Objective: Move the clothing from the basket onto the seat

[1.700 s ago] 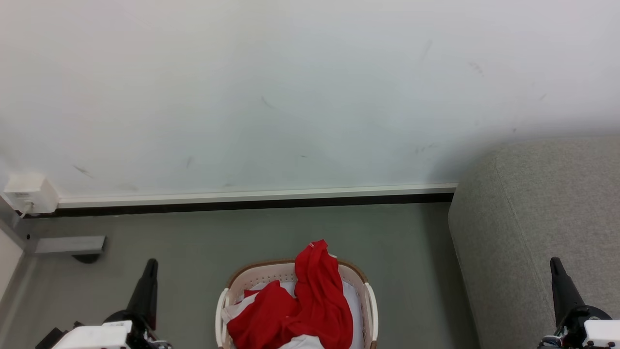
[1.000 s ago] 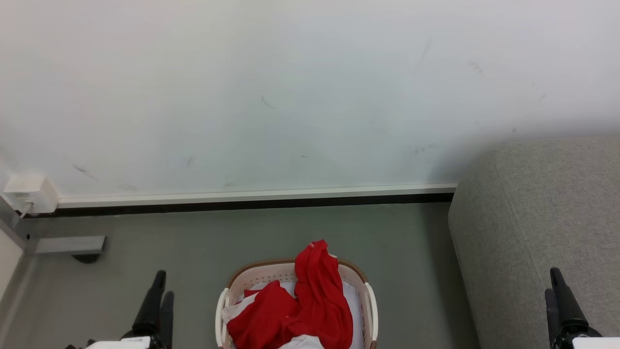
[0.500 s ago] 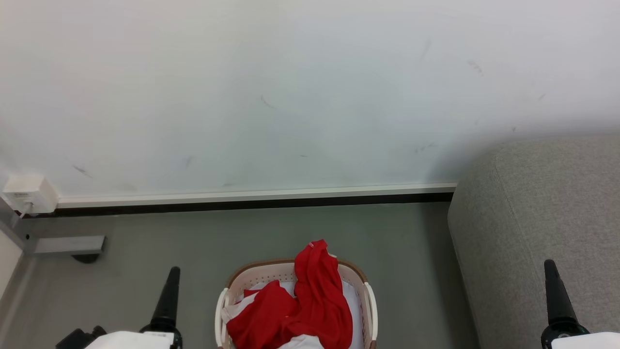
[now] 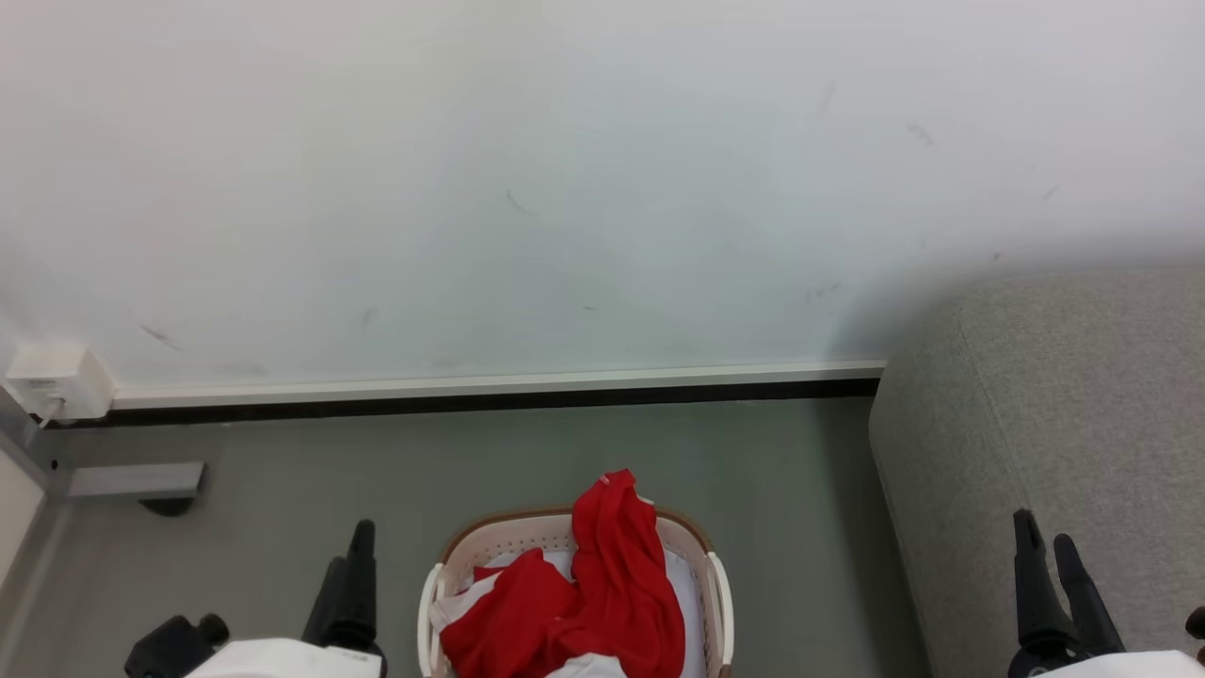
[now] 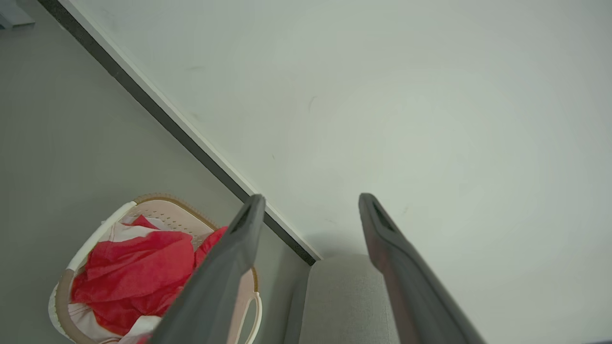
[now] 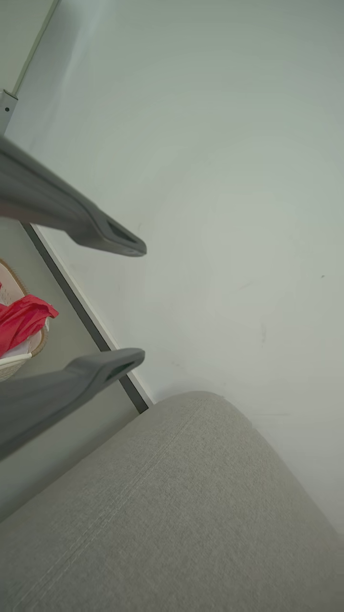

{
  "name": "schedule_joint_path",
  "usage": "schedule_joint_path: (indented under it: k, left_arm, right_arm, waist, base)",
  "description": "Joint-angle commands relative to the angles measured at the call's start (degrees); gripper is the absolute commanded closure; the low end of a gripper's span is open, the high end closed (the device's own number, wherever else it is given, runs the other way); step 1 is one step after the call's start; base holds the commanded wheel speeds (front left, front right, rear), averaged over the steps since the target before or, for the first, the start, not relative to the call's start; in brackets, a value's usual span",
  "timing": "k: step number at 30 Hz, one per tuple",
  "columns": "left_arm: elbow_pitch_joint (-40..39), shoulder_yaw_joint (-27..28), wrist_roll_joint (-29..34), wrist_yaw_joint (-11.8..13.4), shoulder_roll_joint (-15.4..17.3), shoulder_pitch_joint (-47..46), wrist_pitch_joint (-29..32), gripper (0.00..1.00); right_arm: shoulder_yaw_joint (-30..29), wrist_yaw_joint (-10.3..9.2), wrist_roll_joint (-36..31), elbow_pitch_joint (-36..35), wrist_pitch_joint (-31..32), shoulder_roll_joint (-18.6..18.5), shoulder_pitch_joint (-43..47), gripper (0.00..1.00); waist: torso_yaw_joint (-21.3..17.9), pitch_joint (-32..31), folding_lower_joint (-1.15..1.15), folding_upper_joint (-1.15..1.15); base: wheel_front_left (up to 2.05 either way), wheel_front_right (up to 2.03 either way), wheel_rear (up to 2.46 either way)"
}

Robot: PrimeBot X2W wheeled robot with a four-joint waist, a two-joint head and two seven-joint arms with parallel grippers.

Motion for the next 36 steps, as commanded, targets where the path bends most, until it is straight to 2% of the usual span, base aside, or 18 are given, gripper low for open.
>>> schedule_joint_path:
  k: [1,19,36]
  left_arm:
    - [-0.8,-0.4,3.0,0.3,0.5,-0.1,-1.0,0.00]
    - [-2.2,-2.5,18.3,2.2,0.6,0.4,-4.3,0.00]
    - [-2.5,-3.5,32.5,3.5,0.8,0.9,-6.7,0.00]
  right_arm:
    - [0.7,-0.03,-3.1,-0.6,-0.9,-0.6,0.2,0.00]
    - [1.6,-0.05,-17.8,-0.9,-4.1,-0.8,1.4,0.00]
    - [2.8,-0.06,-28.6,-0.9,-6.6,-0.9,1.7,0.00]
  waist:
    - [0.0,-0.1,0.00,0.00]
    - [0.3,-0.5,0.00,0.00]
    - [0.3,-0.3,0.00,0.00]
  base:
    - [0.00,0.00,0.00]
    - [0.00,0.00,0.00]
    - [0.00,0.00,0.00]
